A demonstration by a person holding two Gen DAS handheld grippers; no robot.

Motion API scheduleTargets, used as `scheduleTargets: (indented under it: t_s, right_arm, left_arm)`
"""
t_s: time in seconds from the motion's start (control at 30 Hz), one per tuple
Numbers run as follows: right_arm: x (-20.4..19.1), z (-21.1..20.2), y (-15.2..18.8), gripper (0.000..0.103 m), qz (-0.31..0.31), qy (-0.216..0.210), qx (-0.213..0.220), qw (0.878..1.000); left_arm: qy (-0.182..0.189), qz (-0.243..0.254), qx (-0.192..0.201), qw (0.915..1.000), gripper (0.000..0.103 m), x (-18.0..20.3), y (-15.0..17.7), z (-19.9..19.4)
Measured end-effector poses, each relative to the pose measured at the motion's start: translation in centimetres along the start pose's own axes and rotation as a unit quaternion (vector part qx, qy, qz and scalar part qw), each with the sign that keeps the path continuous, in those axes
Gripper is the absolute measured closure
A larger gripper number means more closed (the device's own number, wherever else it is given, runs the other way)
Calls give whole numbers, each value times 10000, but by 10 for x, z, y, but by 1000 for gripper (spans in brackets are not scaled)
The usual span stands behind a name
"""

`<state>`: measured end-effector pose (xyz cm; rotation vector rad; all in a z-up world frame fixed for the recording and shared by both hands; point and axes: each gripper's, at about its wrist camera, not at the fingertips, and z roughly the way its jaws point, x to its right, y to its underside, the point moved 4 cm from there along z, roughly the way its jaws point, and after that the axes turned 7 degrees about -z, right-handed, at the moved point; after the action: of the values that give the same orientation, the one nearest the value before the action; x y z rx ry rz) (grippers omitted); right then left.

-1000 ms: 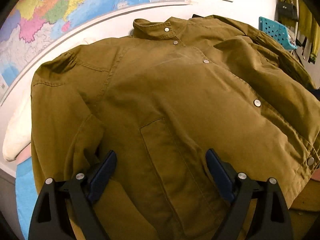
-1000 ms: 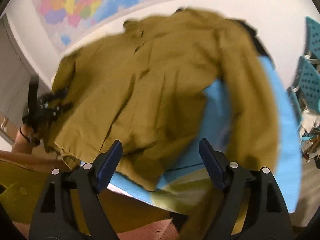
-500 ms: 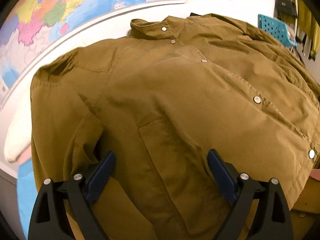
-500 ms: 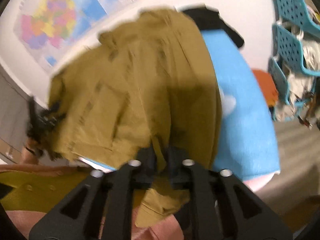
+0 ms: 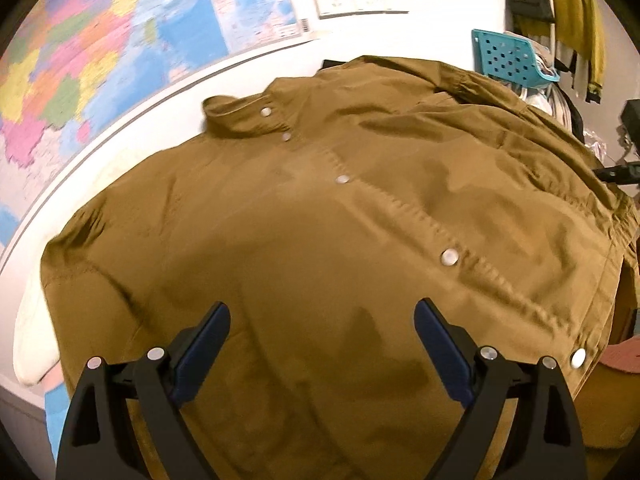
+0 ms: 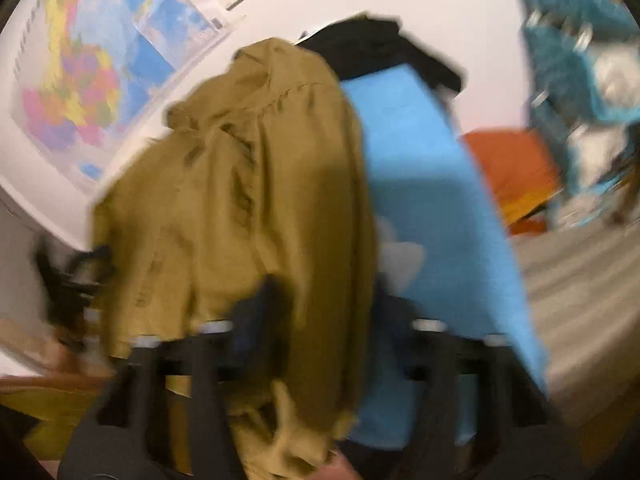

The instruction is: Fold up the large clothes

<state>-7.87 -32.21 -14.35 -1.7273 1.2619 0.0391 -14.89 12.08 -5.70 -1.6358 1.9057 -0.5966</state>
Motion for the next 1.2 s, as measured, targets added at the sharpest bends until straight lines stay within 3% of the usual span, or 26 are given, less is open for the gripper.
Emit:
scheduleTargets:
  t_s: [0.03, 0.1, 0.2, 0.3, 0.37, 0.53, 0.63, 0.73, 0.83, 0.87, 0.93, 0.97, 1.03, 1.13, 1.2]
  right_arm:
    - [2, -3, -5, 93, -42, -38, -7, 10000]
    - [2, -16, -12, 95, -20, -213, 113, 9997]
    - [-12, -63, -46, 95, -187, -374, 665, 9969]
    - [-42, -103, -87, 95, -517, -592, 1044, 9914]
    - [-69, -110, -112, 95, -751, -761, 1016, 9891]
    - [-133, -69, -137, 95, -1208, -1126, 444, 9853]
    - [-169, -26, -140, 94, -1431, -1437, 90, 9792]
    - [-197, 20, -135, 92, -1576, -1762, -254, 9713]
    - [-208, 75, -124, 86, -1516, -1920, -801, 9663]
    - [-210, 86, -120, 86, -1507, -1916, -937, 9653]
    - [-208, 102, -112, 75, -1691, -1616, -1249, 9642]
    - [-209, 105, -110, 61, -1762, -1506, -1328, 9637]
    - [-205, 101, -114, 56, -1987, -1225, -1309, 9635]
    - [-195, 73, -142, 57, -2200, -904, -793, 9681]
    - [-181, 59, -171, 50, -2416, -23, -242, 9701]
  left_arm:
    - [59, 45, 22, 10000, 13, 5, -4, 0]
    - [104, 114, 58, 9999, 13, 12, -9, 1]
    - [338, 219, 140, 9991, 13, 21, -23, 1]
    - [755, 271, 297, 9963, 13, 31, -43, -2]
    - [1062, 303, 447, 9929, 13, 38, -58, -7]
    - [1941, 209, 782, 9776, 13, 45, -86, -22]
    - [2637, -4, 831, 9610, 13, 38, -94, -27]
    - [2975, -86, 739, 9518, 11, 31, -89, -21]
    - [3286, -259, 357, 9435, 7, 27, -72, -1]
    - [3300, -299, 171, 9434, 7, 28, -67, 9]
    - [3112, -372, -290, 9492, 7, 31, -54, 36]
    - [3161, -442, -477, 9465, 7, 33, -50, 45]
    - [3375, -553, -720, 9369, 7, 40, -46, 56]
    - [3572, -610, -791, 9287, 8, 55, -51, 65]
    - [3629, -693, -855, 9253, 12, 60, -56, 71]
